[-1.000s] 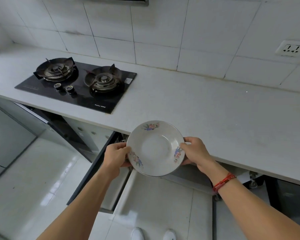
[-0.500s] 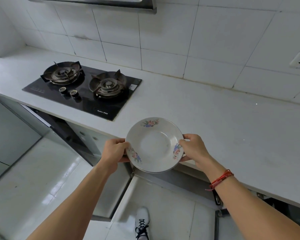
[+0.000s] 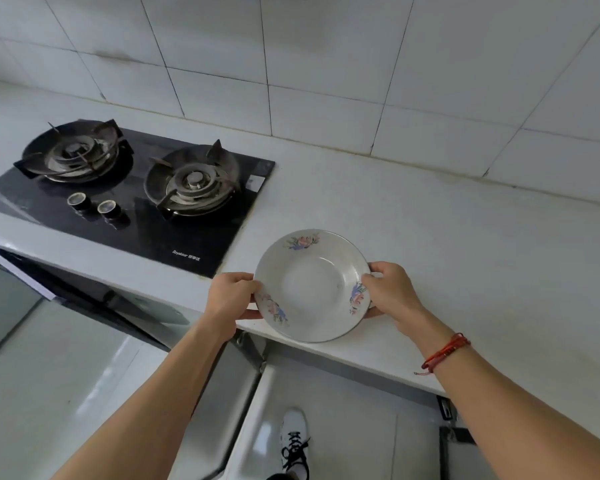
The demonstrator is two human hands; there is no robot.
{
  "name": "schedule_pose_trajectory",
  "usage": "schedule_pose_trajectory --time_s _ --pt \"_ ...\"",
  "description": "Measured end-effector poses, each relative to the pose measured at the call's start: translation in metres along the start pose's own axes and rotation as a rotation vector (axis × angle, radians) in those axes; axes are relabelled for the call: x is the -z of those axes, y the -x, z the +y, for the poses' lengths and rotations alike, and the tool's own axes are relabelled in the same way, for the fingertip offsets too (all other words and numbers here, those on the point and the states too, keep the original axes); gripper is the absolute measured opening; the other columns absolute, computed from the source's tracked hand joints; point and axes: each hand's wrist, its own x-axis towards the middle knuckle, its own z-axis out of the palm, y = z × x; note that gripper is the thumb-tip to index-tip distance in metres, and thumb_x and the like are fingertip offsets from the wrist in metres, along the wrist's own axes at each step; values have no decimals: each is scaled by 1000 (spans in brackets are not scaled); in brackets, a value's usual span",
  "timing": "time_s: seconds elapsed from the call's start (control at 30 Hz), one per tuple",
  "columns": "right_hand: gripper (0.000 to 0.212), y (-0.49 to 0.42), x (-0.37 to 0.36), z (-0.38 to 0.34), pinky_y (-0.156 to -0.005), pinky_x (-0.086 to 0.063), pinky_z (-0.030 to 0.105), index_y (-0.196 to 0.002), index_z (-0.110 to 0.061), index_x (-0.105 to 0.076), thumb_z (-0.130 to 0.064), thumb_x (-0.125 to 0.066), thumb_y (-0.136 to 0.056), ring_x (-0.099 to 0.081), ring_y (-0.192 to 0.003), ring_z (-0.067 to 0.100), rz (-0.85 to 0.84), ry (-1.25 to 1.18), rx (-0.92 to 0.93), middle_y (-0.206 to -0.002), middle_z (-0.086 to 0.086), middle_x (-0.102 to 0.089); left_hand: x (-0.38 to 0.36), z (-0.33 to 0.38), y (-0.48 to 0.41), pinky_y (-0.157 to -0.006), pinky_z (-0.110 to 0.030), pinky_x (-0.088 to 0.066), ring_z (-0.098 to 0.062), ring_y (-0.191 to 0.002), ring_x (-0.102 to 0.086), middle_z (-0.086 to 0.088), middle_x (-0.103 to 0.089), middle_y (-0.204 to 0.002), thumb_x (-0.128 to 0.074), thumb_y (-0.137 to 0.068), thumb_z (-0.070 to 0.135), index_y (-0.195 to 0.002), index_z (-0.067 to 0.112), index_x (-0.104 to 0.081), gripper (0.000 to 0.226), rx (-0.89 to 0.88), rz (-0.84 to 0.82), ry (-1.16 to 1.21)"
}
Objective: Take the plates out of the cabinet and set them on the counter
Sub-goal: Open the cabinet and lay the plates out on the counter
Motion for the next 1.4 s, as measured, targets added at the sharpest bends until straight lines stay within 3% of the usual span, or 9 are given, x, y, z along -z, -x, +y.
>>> schedule_pose_trajectory --time_s 0.4,0.6,1.03,1.4 --pt "29 -67 -27 -12 -60 -63 52 -91 -15 -72 -3 -46 -84 -73 -80 32 3 30 -55 -87 13 -75 2 13 -74 -60 -41 -62 -26 -78 -75 -16 -75 -88 -56 -88 -6 -82 1 -73 20 61 -25 -40" --pt "29 -84 -31 -11 -59 -63 51 -89 -19 -69 -2 -46 -85 -73 -81 31 -63 40 -63 -89 12 -74 1 9 -82 -64 -45 -63 -26 -80 -74 -15 -74 -93 -58 -90 -4 -91 0 -74 17 78 10 -50" --pt "25 -105 -41 4 -62 -63 52 -92 -12 -68 -1 -46 -89 -73 -84 30 -116 49 -111 -92 13 -74 -5 3 -97 -57 -38 -62 -24 -80 -73 -12 -74 -90 -55 -90 -5 -79 9 -73 25 80 33 -88" --pt "22 -112 -45 10 -61 -63 51 -97 -11 -67 -2 -48 -91 -73 -83 29 -121 73 -144 -94 11 -73 -6 -3 -97 -51 -30 -59 -22 -81 -73 -9 -72 -92 -56 -92 -3 -84 10 -72 23 87 36 -91"
